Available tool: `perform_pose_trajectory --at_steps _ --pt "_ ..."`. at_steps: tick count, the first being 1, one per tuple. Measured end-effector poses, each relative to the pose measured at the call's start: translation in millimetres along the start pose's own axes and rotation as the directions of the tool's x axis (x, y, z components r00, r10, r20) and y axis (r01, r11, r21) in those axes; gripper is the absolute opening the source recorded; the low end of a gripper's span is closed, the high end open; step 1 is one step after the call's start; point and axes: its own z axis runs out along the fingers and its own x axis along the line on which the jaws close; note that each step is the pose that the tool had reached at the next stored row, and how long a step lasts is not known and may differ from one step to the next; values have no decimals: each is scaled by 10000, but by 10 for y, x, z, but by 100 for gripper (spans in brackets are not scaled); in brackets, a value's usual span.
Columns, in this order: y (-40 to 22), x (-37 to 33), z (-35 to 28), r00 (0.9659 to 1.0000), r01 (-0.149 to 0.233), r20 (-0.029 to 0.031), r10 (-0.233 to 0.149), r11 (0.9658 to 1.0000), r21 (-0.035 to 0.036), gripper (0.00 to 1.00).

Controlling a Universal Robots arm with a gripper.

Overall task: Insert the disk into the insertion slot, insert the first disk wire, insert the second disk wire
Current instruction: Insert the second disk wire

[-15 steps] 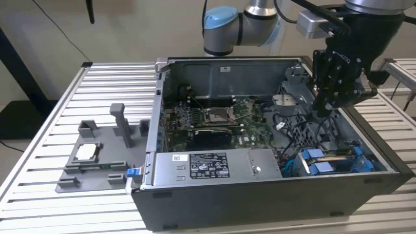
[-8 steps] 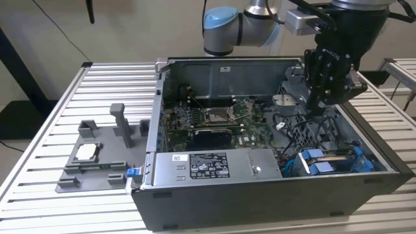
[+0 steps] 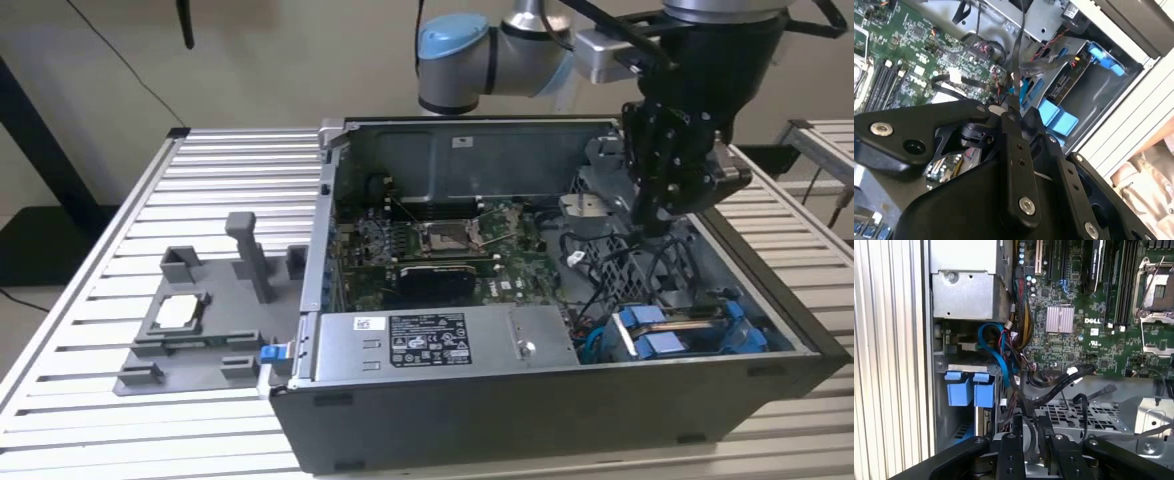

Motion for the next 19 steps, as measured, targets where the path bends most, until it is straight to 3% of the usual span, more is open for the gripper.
perform_pose_trajectory --at_steps 4,8,11,19 --pt "120 -5 -10 10000 -26 -28 28 9990 457 27" --pt "231 -8 -17 10000 -46 -56 51 9964 841 27" --pt "288 -10 -10 10000 21 -86 -13 9961 881 27" --pt "332 -16 34 9983 578 -106 -570 9937 959 27"
